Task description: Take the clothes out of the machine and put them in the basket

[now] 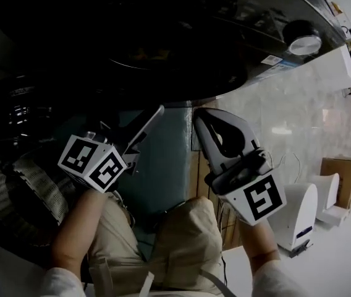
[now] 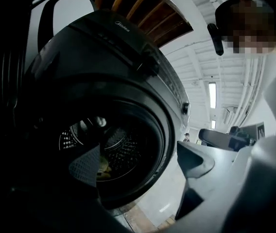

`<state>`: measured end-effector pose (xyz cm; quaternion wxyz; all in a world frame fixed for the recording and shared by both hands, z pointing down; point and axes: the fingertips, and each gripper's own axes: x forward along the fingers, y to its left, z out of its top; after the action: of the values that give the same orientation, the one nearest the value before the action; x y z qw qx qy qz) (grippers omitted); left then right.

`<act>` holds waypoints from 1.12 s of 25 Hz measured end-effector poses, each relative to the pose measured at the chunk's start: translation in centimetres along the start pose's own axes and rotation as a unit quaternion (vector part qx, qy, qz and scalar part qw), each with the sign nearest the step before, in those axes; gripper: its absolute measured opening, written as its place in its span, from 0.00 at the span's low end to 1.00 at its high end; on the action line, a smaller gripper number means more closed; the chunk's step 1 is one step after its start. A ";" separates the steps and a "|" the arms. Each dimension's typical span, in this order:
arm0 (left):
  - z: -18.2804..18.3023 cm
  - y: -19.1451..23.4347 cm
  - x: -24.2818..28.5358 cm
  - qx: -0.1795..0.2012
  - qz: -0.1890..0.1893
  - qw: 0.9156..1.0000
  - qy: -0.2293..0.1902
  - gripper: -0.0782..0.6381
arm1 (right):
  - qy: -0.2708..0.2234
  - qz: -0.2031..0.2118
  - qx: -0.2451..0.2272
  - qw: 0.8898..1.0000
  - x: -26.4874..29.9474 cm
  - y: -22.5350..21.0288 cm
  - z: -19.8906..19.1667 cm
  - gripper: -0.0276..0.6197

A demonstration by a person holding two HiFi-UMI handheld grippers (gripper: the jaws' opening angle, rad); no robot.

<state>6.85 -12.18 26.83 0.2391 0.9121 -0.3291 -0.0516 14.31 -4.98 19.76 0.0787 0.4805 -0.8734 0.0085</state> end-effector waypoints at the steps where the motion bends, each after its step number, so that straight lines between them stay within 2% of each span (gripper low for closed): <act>1: -0.7 0.9 0.3 0.002 0.001 1.000 -0.003 0.78 | -0.003 0.004 -0.003 1.000 0.8 -0.2 -1.0 0.06; 5: -2.8 4.0 1.1 0.010 -0.003 1.000 -0.016 0.78 | -0.021 0.018 -0.014 1.000 3.3 -0.4 -4.4 0.06; 14: -6.8 7.8 2.3 0.046 -0.035 0.997 -0.043 0.78 | -0.047 0.027 -0.077 0.996 6.6 -0.3 -12.0 0.06; 18: -8.2 8.7 2.7 0.059 -0.040 0.996 -0.054 0.78 | -0.071 0.032 -0.083 0.994 7.3 0.0 -13.6 0.06; 28: -10.3 10.3 5.0 0.048 -0.045 0.997 -0.043 0.78 | -0.070 0.018 -0.098 0.993 5.9 -0.9 -16.0 0.06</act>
<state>7.42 -18.10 41.07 0.1780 0.9332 -0.3001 -0.0860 14.01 -8.93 36.40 0.0635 0.4538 -0.8821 -0.1094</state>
